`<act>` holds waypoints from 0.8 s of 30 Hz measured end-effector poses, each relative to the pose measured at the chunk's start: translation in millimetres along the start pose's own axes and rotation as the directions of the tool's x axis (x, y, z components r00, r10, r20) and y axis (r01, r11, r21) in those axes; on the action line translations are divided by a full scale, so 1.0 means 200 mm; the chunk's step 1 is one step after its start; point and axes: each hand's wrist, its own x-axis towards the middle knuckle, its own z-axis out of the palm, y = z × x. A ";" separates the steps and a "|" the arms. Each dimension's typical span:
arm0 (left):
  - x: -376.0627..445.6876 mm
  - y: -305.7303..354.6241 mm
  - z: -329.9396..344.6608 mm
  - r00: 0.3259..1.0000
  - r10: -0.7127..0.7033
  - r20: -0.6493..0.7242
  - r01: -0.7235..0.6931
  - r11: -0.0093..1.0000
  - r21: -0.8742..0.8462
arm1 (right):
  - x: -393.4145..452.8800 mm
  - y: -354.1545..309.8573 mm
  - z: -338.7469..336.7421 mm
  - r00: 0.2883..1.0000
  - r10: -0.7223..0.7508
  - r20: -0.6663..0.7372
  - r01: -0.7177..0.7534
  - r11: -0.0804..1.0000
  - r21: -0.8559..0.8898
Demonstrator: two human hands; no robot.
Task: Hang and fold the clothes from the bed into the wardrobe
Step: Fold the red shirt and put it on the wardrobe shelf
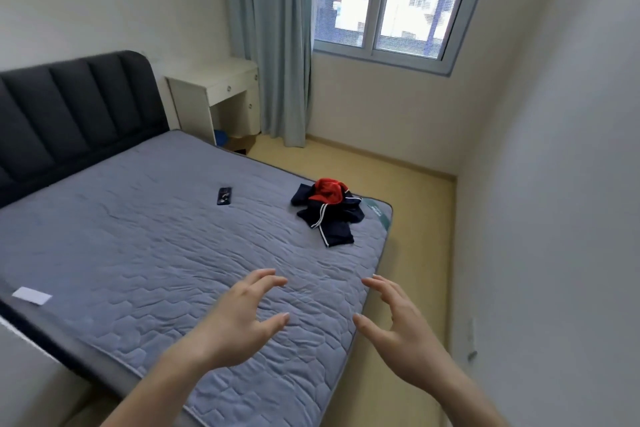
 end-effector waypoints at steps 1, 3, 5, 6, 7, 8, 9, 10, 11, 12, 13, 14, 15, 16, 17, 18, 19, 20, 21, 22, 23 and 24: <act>0.06 0.03 0.01 1.000 -0.010 -0.011 0.010 1.000 -0.010 | 0.07 0.03 -0.06 1.000 -0.006 0.005 0.006 1.000 -0.004; 0.17 0.07 0.03 0.999 -0.036 -0.023 0.036 0.999 -0.019 | 0.22 0.09 -0.16 1.000 -0.016 0.022 0.016 1.000 -0.005; 0.28 0.08 0.04 0.997 -0.062 -0.035 0.061 0.998 -0.028 | 0.37 0.14 -0.23 0.998 -0.035 0.046 0.034 0.999 0.007; 0.34 0.09 0.04 0.996 -0.078 -0.041 0.076 0.997 -0.033 | 0.45 0.16 -0.26 0.997 -0.043 0.057 0.042 0.999 0.009; 0.41 0.08 0.04 0.994 -0.095 -0.053 0.093 0.995 -0.035 | 0.53 0.18 -0.28 0.996 -0.048 0.071 0.047 0.999 0.007; 0.47 0.07 0.03 0.991 -0.111 -0.071 0.109 0.993 -0.035 | 0.61 0.20 -0.30 0.995 -0.050 0.086 0.050 0.999 0.003; 0.53 0.05 0.03 0.988 -0.127 -0.092 0.124 0.992 -0.035 | 0.70 0.21 -0.31 0.993 -0.053 0.103 0.053 0.999 -0.003; 0.60 0.02 0.02 0.984 -0.141 -0.110 0.137 0.990 -0.041 | 0.78 0.23 -0.32 0.991 -0.058 0.122 0.060 0.998 -0.010; 0.67 0.00 0.01 0.980 -0.152 -0.127 0.146 0.988 -0.053 | 0.86 0.24 -0.33 0.988 -0.071 0.136 0.074 0.997 -0.018; 0.76 -0.02 0.01 0.977 -0.159 -0.141 0.151 0.986 -0.064 | 0.94 0.25 -0.35 0.986 -0.087 0.144 0.092 0.995 -0.026; 0.84 -0.04 0.00 0.974 -0.170 -0.147 0.162 0.984 -0.070 | 1.03 0.27 -0.36 0.984 -0.094 0.150 0.100 0.994 -0.034; 0.93 -0.07 0.00 0.971 -0.183 -0.153 0.174 0.982 -0.071 | 1.12 0.28 -0.38 0.984 -0.091 0.155 0.098 0.994 -0.040; 1.01 -0.09 0.00 0.968 -0.197 -0.157 0.188 0.980 -0.069 | 1.20 0.30 -0.40 0.984 -0.083 0.160 0.092 0.994 -0.050; 1.08 -0.12 0.00 0.965 -0.211 -0.159 0.201 0.977 -0.076 | 1.28 0.31 -0.42 0.983 -0.071 0.169 0.082 0.995 -0.060; 1.15 -0.13 0.00 0.963 -0.217 -0.160 0.204 0.975 -0.090 | 1.36 0.33 -0.44 0.983 -0.065 0.174 0.076 0.995 -0.062; 1.23 -0.15 0.01 0.963 -0.216 -0.158 0.203 0.974 -0.100 | 1.44 0.35 -0.46 0.982 -0.063 0.176 0.075 0.995 -0.063; 1.31 -0.17 0.01 0.964 -0.219 -0.153 0.205 0.973 -0.102 | 1.53 0.36 -0.47 0.982 -0.060 0.179 0.072 0.995 -0.066; 1.39 -0.19 0.01 0.963 -0.223 -0.152 0.209 0.973 -0.101 | 1.62 0.38 -0.48 0.982 -0.050 0.181 0.064 0.996 -0.067; 1.47 -0.21 0.01 0.961 -0.232 -0.149 0.219 0.971 -0.100 | 1.70 0.40 -0.48 0.982 -0.035 0.186 0.047 0.997 -0.062; 1.54 -0.23 0.00 0.959 -0.243 -0.147 0.230 0.968 -0.103 | 1.78 0.43 -0.49 0.981 -0.019 0.195 0.029 0.998 -0.051; 1.61 -0.26 -0.01 0.956 -0.250 -0.152 0.235 0.966 -0.108 | 1.86 0.45 -0.48 0.979 -0.012 0.205 0.021 0.999 -0.042; 1.69 -0.28 -0.02 0.954 -0.256 -0.157 0.240 0.964 -0.111 | 1.94 0.47 -0.48 0.975 -0.010 0.222 0.021 0.999 -0.046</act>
